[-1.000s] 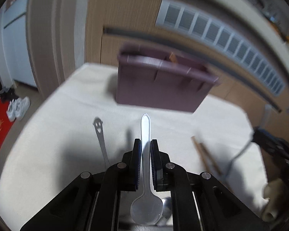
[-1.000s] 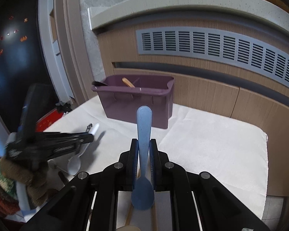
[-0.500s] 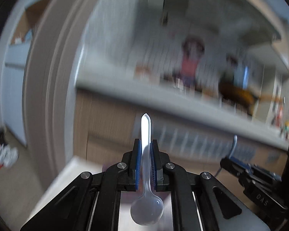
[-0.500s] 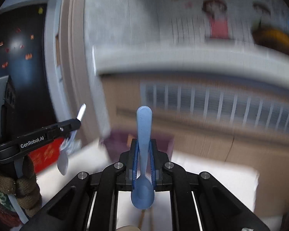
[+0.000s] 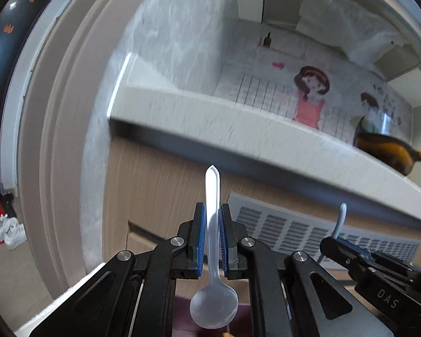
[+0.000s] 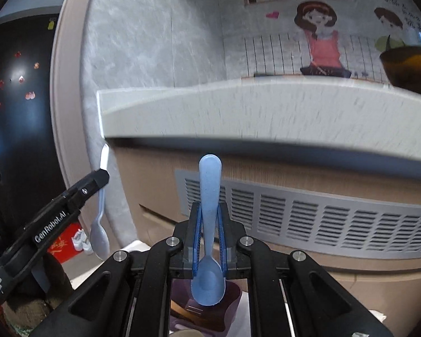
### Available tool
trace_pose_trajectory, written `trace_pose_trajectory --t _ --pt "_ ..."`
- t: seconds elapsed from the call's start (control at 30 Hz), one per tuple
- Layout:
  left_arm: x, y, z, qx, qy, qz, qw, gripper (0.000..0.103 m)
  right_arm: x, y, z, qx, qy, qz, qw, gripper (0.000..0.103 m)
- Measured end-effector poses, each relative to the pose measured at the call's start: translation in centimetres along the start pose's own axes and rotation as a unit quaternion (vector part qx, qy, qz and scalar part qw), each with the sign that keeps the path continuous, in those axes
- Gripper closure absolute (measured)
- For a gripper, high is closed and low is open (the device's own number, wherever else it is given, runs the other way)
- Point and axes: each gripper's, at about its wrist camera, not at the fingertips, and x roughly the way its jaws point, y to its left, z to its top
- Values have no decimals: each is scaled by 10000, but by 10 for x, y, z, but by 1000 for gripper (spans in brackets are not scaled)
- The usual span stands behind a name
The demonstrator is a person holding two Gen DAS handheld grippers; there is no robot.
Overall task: Organize utensils
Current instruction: 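Carry both spoons up into the purple caddy and open both tools, then move the right tool to the wooden chopsticks while the left tool approaches the ball-handled spoon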
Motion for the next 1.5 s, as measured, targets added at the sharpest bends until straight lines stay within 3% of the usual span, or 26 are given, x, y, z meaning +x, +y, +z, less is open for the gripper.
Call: trace_pose_trajectory --t 0.3,0.37,0.43,0.47,0.73,0.93,1.1,1.23,1.27,1.3,1.5 --pt "19 13 -37 -218 559 -112 9981 91 27 -3 -27 -62 125 81 9999 93" --pt "16 19 -41 -301 910 -269 9950 80 29 -4 -35 -64 496 312 9983 91" --pt "10 26 -41 -414 1143 -330 9920 57 29 -3 -44 -123 802 304 9962 90" --pt "6 30 -39 -508 1193 -335 9910 56 25 -1 -48 -208 918 201 9954 90" --pt "-54 53 -15 -631 1463 -63 9872 52 -27 8 -50 -429 1089 74 9931 88" --pt "-100 73 -30 -480 1875 124 9810 47 -58 11 -63 -432 1385 20 9894 84" --pt "-132 84 -50 -282 2311 210 9723 46 -79 20 -99 -377 2096 298 9766 74" --pt "-150 81 -71 266 2824 164 9588 46 -90 33 -147 -368 2750 473 9596 75" --pt "-154 82 -76 315 2915 150 9559 46 -92 37 -158 -438 2846 407 9568 79" --pt "-158 84 -80 324 2980 159 9539 46 -91 41 -167 -514 2952 341 9535 84" --pt "-174 111 -85 -77 3187 384 9470 46 -73 50 -188 -331 3240 142 9454 86"
